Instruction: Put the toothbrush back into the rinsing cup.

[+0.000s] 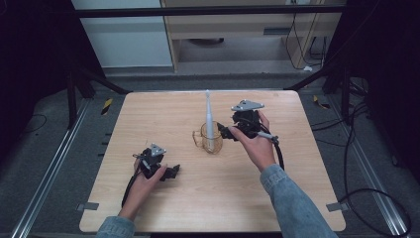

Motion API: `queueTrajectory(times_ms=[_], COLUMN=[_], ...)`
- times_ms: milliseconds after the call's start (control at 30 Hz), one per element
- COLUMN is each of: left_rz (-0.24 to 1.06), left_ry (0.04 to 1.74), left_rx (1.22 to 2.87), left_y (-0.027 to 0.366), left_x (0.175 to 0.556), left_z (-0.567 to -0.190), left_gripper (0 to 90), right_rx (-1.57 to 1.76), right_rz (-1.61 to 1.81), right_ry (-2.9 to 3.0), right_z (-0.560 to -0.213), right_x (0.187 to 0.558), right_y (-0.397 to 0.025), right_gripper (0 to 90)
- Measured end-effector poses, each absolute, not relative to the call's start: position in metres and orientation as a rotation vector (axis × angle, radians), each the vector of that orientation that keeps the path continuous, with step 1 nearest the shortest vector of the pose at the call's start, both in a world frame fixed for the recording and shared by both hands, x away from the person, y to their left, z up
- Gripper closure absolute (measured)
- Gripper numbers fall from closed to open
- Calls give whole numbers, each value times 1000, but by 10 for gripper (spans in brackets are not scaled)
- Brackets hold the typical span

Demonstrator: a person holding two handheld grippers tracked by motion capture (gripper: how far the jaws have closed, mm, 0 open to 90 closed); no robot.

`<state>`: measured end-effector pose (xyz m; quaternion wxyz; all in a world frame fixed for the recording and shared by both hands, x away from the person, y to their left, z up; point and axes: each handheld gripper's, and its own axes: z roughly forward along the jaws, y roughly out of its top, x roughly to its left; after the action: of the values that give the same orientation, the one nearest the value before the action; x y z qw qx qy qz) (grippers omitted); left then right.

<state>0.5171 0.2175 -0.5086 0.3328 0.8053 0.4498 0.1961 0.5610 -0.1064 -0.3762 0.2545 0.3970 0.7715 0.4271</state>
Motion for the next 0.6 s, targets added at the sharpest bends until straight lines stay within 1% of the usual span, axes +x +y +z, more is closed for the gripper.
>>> queueTrajectory(times_ms=[400,600], left_rz=[512,513], left_ry=[1174,1174], left_rx=[2103,2105], left_y=[217,218], left_x=[517,517], left_z=[-509,-509], left_gripper=[0,0], right_rx=[1113,1122], right_rz=[1122,1106], right_ry=[2031,2028], right_z=[-376,-381], right_x=[549,545], right_y=[-147,-160], right_gripper=[135,133])
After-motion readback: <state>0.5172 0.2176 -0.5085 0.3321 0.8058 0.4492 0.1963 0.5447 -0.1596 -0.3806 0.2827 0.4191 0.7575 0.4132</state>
